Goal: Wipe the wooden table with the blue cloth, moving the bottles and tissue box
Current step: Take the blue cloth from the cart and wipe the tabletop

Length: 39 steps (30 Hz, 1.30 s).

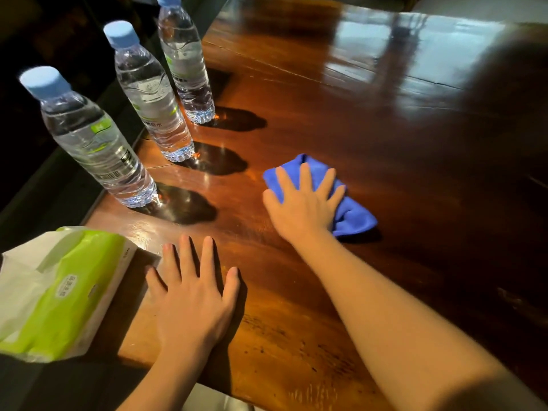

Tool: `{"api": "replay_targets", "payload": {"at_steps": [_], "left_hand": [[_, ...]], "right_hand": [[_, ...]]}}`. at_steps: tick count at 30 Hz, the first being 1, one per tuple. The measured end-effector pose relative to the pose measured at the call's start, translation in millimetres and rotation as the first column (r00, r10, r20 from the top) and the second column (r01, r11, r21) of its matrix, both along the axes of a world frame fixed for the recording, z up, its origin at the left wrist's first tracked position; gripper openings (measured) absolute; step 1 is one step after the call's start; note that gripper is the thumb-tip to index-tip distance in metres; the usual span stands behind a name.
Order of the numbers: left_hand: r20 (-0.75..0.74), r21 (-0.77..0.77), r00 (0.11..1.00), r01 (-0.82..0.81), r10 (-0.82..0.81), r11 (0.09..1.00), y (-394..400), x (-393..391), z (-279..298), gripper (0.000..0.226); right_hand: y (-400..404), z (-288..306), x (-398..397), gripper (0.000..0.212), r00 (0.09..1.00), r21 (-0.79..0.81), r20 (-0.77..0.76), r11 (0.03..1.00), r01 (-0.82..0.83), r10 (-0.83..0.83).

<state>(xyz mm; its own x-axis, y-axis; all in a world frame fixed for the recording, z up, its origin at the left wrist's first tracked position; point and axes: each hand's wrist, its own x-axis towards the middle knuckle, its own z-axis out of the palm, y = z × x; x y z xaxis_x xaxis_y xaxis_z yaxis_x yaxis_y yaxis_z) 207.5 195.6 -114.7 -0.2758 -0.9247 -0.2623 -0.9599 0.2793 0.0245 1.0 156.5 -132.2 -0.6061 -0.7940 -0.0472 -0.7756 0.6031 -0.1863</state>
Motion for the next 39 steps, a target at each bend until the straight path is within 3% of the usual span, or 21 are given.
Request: {"api": "replay_targets", "payload": {"at_steps": [5, 11, 22, 32, 39], "left_hand": [[-0.013, -0.002, 1.0, -0.016, 0.016, 1.0, 0, 0, -3, 0.08], [-0.047, -0.01, 0.999, -0.019, 0.019, 1.0, 0, 0, -4, 0.08], [-0.076, -0.044, 0.997, -0.014, 0.011, 0.999, -1, 4, -9, 0.078], [-0.036, 0.036, 0.999, 0.01, -0.009, 0.999, -7, 6, -1, 0.073], [-0.114, -0.029, 0.993, 0.017, -0.02, 0.999, -2, 0, 73, 0.049]], "right_hand": [[11, 2, 58, 0.057, 0.97, -0.038, 0.042, 0.971, -0.238, 0.239], [64, 4, 47, 0.054, 0.939, -0.054, 0.003, 0.938, -0.343, 0.344], [156, 6, -13, 0.061, 0.998, 0.077, -0.044, 0.996, -0.047, 0.051], [174, 16, -16, 0.068, 0.998, 0.301, 0.067, 0.954, -0.007, -0.014], [146, 88, -10, 0.066, 0.988, 0.156, 0.152, 0.988, -0.016, -0.007]]}}
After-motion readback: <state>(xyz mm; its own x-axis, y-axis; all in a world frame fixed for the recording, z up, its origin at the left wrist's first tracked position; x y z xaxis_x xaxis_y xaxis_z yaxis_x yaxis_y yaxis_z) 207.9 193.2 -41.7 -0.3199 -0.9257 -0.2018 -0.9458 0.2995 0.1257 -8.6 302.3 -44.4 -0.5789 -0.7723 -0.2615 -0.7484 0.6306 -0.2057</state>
